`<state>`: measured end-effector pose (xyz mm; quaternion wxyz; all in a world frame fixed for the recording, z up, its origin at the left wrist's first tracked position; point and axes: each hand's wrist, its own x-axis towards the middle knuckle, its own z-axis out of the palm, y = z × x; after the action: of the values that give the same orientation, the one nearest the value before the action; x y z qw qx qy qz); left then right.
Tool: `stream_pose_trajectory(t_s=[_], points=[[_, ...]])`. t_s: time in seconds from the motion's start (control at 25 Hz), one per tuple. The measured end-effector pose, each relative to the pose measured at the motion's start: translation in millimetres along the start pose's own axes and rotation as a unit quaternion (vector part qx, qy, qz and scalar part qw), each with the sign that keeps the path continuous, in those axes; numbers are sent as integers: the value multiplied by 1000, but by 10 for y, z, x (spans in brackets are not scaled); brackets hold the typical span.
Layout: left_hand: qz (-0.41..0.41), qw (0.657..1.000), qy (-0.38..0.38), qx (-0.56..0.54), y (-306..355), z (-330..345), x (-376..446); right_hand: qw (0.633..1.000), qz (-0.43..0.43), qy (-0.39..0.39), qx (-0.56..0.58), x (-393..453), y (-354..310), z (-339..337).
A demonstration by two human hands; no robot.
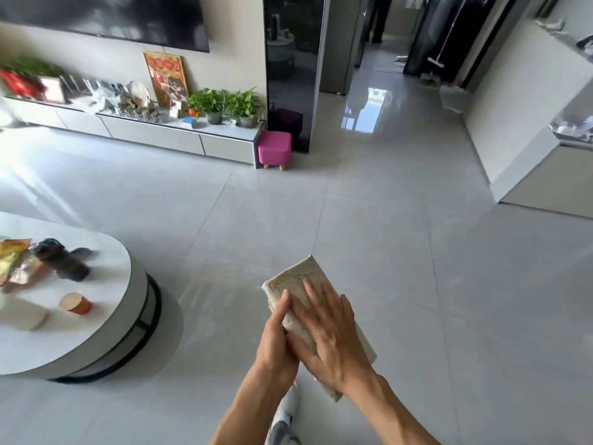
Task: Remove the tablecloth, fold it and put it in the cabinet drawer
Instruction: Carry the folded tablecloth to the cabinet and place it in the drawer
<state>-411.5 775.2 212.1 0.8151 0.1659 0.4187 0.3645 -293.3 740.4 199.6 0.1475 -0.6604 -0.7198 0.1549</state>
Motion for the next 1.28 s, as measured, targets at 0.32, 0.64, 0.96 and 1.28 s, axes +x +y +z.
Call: stream_pose_trajectory(t_s=[0.32, 0.64, 0.96, 1.28], points=[[-5, 999, 35, -18, 1633, -247, 1512, 997, 71, 10, 33, 2441, -298, 223], [10, 999, 30, -15, 3497, -601, 3360, 999, -16, -42, 18, 4918, -138, 365], [36, 996, -76, 35, 5507, -650, 4877, 993, 49, -15, 106, 7382, -348, 377], [98, 967, 68, 227, 6932, -872, 6930, 928, 101, -34, 356, 9897, -217, 933]])
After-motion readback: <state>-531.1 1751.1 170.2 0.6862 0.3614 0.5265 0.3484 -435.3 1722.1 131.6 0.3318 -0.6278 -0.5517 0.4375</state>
